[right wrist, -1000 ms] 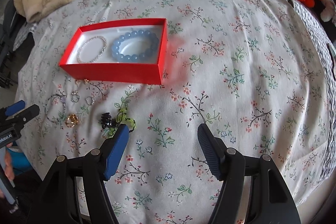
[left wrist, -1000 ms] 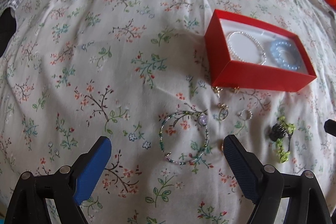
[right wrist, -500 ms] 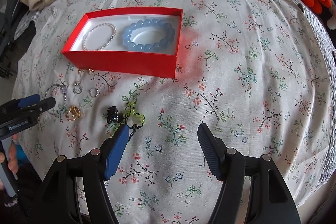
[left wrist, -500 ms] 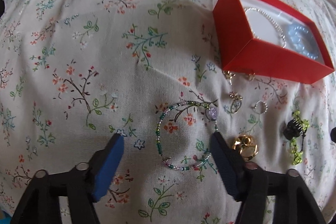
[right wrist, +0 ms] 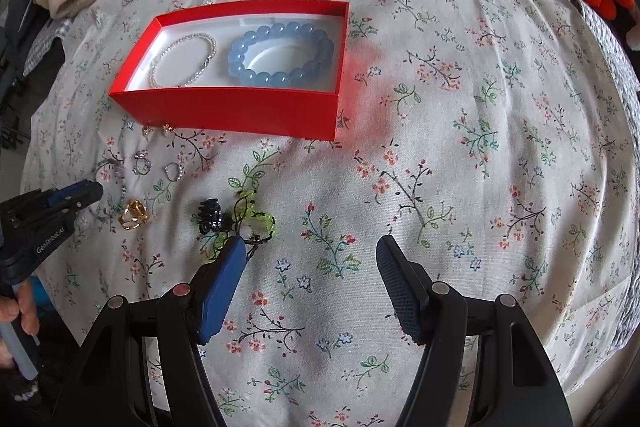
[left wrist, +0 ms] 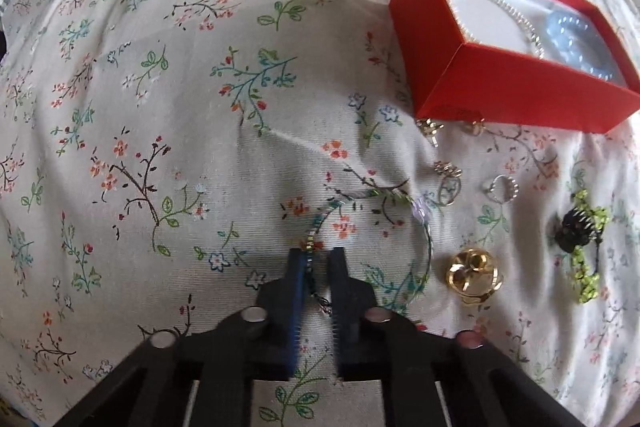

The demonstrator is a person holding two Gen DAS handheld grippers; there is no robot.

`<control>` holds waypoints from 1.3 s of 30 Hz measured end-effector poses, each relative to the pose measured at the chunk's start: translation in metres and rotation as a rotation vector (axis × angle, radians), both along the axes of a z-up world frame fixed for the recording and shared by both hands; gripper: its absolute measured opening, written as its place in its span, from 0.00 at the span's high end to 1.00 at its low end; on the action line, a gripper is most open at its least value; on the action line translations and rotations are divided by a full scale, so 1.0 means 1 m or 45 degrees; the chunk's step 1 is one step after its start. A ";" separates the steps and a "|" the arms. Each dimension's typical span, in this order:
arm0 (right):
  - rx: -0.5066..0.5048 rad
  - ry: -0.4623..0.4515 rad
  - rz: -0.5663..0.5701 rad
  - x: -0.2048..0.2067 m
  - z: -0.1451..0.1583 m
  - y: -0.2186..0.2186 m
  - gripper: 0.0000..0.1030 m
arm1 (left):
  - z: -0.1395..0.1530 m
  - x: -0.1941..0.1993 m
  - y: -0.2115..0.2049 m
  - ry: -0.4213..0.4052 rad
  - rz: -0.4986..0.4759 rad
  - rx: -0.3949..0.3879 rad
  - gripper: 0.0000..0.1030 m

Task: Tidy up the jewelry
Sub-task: 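Close the left tool on the green-beaded bangle and lift it, then grasp the yellow-green beaded bracelet with the right tool while the left tool holds the bangle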

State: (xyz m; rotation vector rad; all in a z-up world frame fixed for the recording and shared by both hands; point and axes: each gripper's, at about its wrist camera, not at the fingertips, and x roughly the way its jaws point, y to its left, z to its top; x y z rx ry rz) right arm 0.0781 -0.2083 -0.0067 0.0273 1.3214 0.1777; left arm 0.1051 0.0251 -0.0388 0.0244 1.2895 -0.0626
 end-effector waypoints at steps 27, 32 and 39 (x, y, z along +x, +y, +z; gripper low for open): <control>-0.022 0.124 0.058 0.012 -0.043 0.041 0.58 | 0.027 -0.019 0.014 -0.087 -0.028 -0.057 1.00; -0.084 0.071 0.153 0.008 -0.045 0.057 0.85 | 0.024 -0.018 0.016 -0.072 -0.026 -0.045 1.00; -0.041 0.042 0.140 0.002 -0.033 0.053 0.97 | 0.030 -0.020 0.014 -0.091 -0.034 -0.064 1.00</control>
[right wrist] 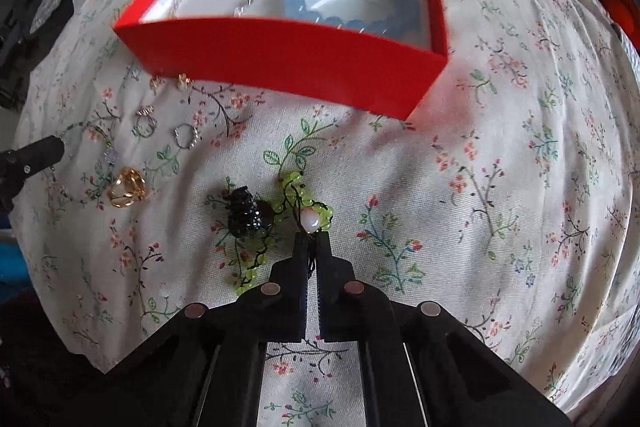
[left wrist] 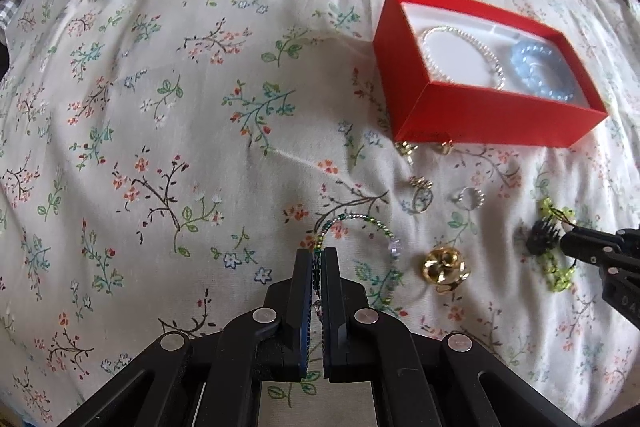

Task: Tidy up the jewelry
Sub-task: 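Grasp the yellow-green beaded bracelet with the right tool while the left tool holds the bangle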

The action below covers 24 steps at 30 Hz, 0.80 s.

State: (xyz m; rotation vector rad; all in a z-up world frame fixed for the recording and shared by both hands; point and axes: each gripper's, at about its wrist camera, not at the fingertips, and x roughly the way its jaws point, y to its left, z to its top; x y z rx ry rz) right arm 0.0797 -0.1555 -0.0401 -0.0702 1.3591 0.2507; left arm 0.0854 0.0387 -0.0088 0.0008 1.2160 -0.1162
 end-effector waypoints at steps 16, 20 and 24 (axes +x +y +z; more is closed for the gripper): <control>0.183 -0.139 -0.037 -0.013 0.061 -0.032 0.97 | 0.033 -0.010 -0.008 -0.102 -0.035 -0.082 1.00; 0.200 -0.171 -0.038 -0.016 0.071 -0.038 0.97 | 0.041 -0.012 -0.010 -0.123 -0.046 -0.103 1.00; 0.224 -0.188 -0.037 -0.015 0.078 -0.035 0.97 | 0.049 -0.011 -0.016 -0.146 -0.046 -0.129 1.00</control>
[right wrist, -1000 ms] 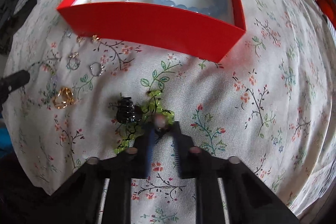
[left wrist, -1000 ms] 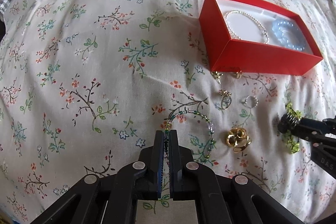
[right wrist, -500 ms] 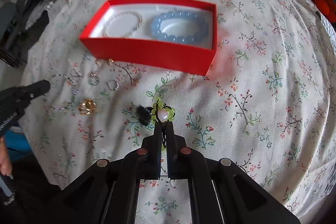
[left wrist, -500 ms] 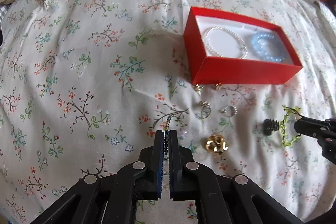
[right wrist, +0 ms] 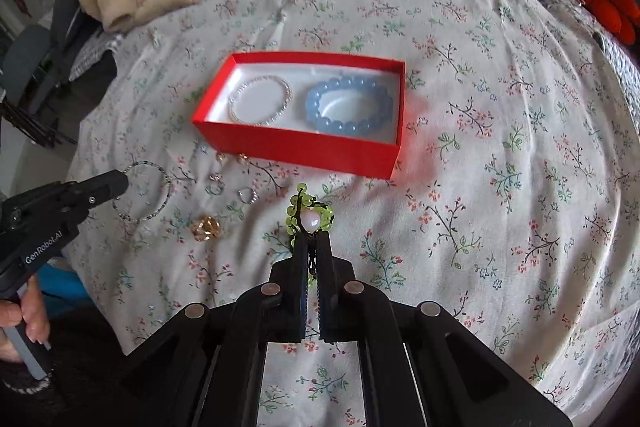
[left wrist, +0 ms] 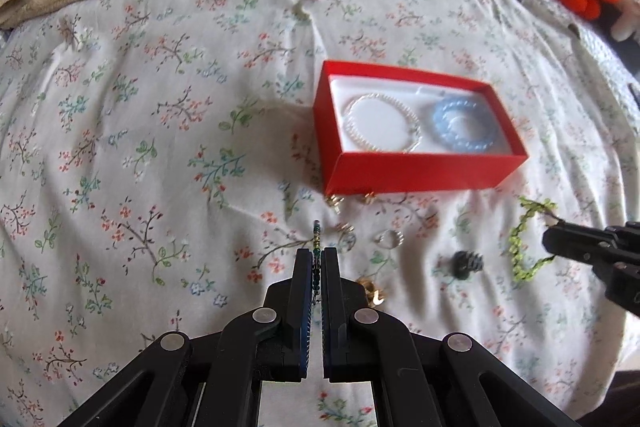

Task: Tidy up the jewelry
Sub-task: 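Grasp the yellow-green beaded bracelet with the right tool while the left tool holds the bangle, then lower both held bracelets into the red box and open both tools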

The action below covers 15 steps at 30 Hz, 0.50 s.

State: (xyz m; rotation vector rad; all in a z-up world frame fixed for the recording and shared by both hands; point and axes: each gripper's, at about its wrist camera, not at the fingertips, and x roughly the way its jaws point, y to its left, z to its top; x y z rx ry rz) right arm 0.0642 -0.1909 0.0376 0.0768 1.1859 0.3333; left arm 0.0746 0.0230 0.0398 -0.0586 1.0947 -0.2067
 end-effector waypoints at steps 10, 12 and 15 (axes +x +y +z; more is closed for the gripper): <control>0.050 -0.044 -0.006 0.009 0.019 0.001 0.97 | 0.018 0.012 -0.024 -0.045 -0.020 -0.070 1.00; 0.059 -0.045 -0.014 0.013 0.021 -0.001 0.97 | 0.022 0.016 -0.030 -0.054 -0.027 -0.087 1.00; 0.067 -0.052 -0.029 0.017 0.024 -0.003 0.97 | 0.025 0.023 -0.038 -0.065 -0.034 -0.112 1.00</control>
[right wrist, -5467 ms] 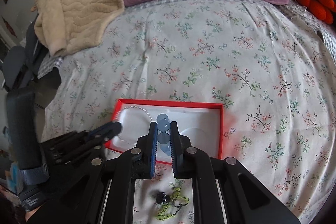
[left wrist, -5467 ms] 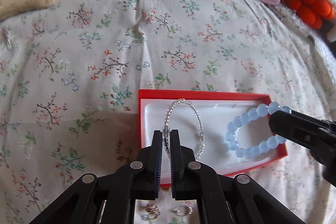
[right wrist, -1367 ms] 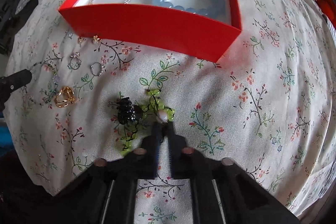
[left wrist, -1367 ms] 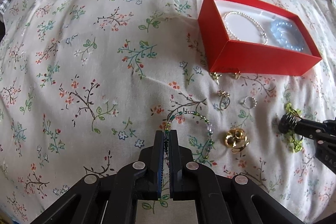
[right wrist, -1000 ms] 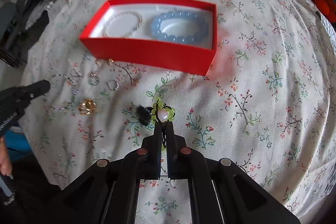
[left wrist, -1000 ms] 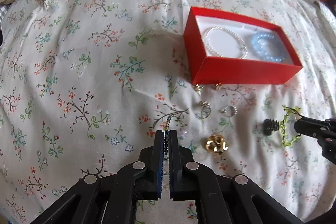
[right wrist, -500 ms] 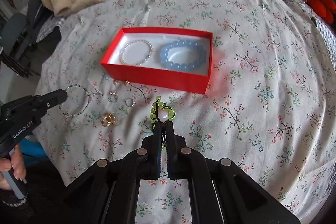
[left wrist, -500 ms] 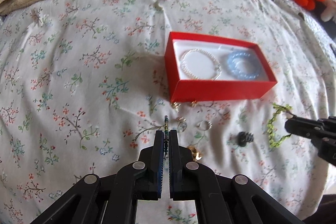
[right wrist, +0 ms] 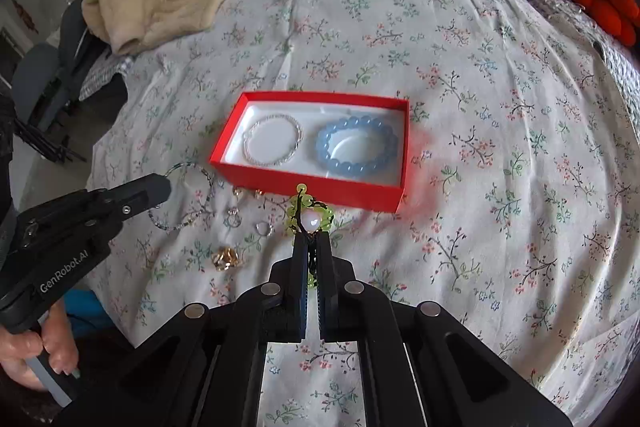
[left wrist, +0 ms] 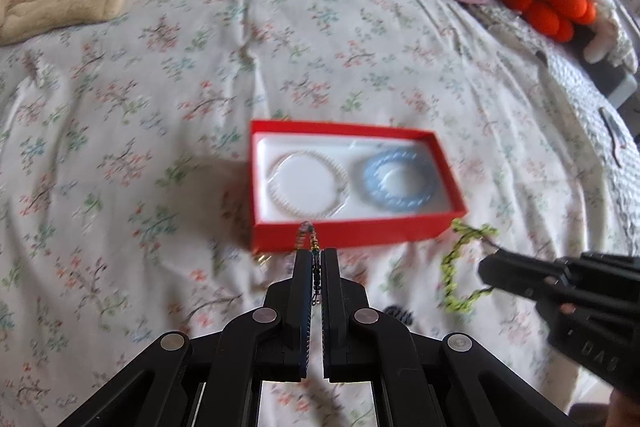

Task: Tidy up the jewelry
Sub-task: 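Lower both held bracelets into the red box and open both tools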

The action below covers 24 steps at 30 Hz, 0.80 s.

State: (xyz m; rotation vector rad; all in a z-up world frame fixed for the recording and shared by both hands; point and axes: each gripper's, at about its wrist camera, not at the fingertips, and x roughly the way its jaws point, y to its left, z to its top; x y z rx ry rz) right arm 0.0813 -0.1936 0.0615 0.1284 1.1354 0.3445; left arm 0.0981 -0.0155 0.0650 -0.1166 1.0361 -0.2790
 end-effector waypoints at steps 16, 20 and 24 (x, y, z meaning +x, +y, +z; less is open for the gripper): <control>0.079 0.001 -0.127 0.033 0.010 -0.036 0.97 | -0.007 0.061 -0.043 0.007 -0.015 -0.186 1.00; 0.088 0.012 -0.140 0.040 0.007 -0.040 0.97 | -0.023 0.074 -0.041 0.031 0.018 -0.129 1.00; 0.094 0.026 -0.159 0.046 0.003 -0.044 0.97 | -0.038 0.085 -0.031 0.060 0.066 -0.081 1.00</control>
